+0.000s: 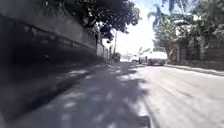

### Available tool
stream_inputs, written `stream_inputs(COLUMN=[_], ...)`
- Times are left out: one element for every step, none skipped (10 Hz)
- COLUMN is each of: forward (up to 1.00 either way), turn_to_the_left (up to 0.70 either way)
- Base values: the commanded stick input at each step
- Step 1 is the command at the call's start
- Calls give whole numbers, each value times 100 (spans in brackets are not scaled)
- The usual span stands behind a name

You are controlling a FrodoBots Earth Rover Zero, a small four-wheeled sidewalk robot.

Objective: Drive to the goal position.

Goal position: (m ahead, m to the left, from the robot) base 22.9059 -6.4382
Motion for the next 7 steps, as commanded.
stream_inputs(forward=[100, 100, 100, 100, 100, 100, 100], turn_to_the_left=[-20, -36, -41, -41, -24, -10, -3])
